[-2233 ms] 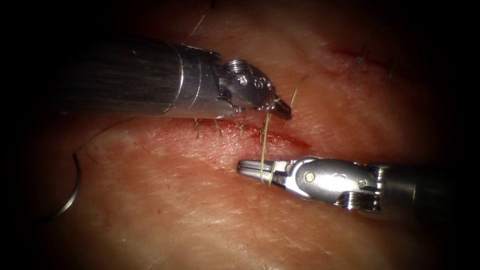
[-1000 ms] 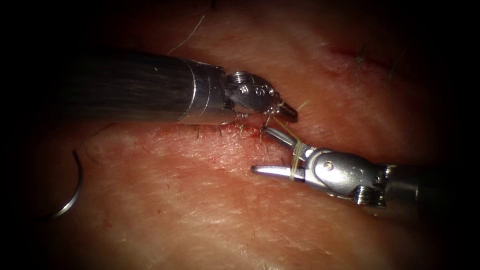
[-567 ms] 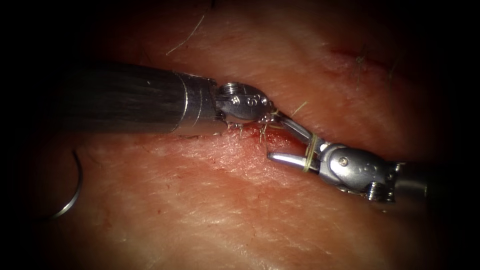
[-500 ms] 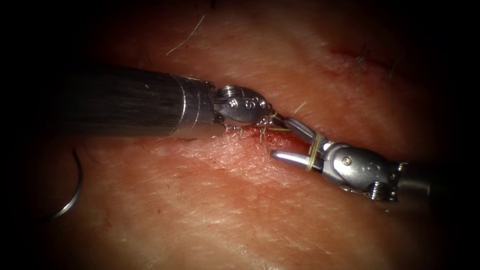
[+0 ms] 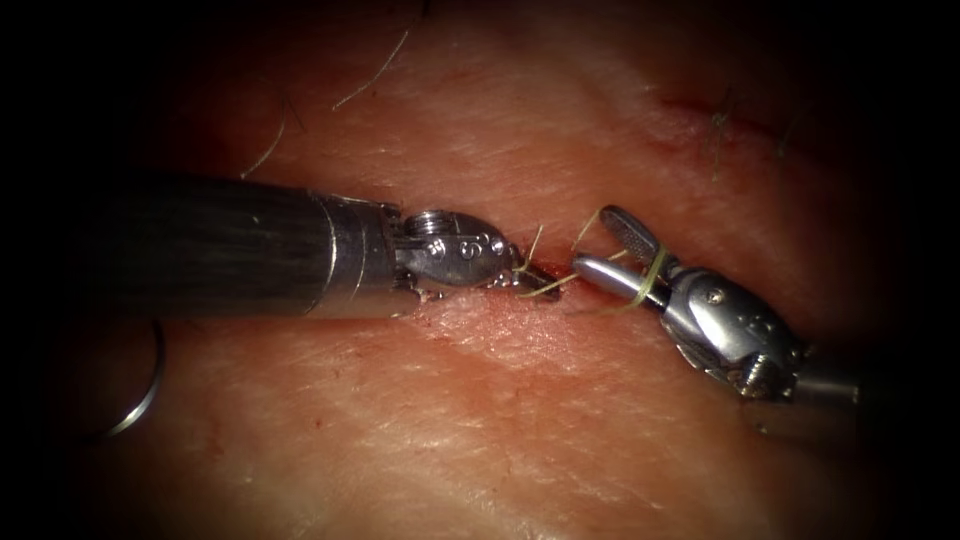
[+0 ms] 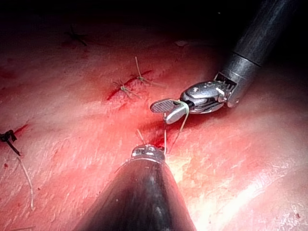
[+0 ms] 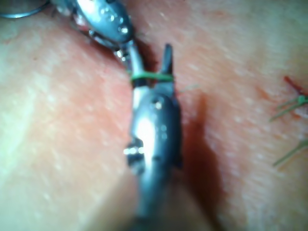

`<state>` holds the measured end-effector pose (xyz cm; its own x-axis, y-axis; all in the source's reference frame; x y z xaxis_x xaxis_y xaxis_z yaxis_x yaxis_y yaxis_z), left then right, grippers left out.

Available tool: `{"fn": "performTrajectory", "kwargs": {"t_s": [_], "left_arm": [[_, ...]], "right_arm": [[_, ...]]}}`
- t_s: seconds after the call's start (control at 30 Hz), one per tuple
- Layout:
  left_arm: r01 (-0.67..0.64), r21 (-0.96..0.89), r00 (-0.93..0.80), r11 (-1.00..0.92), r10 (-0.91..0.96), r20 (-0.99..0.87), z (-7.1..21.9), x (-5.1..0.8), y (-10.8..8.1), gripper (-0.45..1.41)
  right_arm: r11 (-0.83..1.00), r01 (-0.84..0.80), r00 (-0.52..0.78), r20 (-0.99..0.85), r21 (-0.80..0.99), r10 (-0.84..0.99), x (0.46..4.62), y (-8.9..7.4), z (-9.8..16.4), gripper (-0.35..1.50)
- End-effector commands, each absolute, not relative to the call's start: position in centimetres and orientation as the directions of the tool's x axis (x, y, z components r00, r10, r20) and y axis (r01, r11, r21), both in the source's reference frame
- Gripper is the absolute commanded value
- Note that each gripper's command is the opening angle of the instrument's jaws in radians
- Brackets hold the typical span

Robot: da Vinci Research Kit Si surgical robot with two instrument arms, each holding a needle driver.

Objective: Wound Closure

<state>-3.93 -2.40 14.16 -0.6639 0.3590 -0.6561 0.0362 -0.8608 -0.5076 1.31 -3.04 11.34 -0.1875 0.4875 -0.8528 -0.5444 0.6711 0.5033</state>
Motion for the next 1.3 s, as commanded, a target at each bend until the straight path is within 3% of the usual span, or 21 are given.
{"fn": "performTrajectory", "kwargs": {"t_s": [0.03,0.83,1.3], "left_arm": [[0.035,-0.508,-0.665,-0.861,0.359,-0.655,14.23,-4.0,-2.42,-0.45],[0.03,-0.506,-0.665,-0.862,0.36,-0.654,14.22,-4.07,-2.44,-0.45],[0.028,-0.505,-0.665,-0.863,0.361,-0.654,14.2,-4.08,-2.45,-0.45]], "right_arm": [[0.657,-0.549,-0.185,-0.841,0.517,0.508,1.4,-3.1,11.43,0.44],[0.469,-0.683,-0.136,-0.728,0.56,0.672,1.34,-3.19,12.05,0.51],[0.362,-0.66,-0.202,-0.62,0.658,0.758,1.38,-3.08,12.25,1.04]]}}
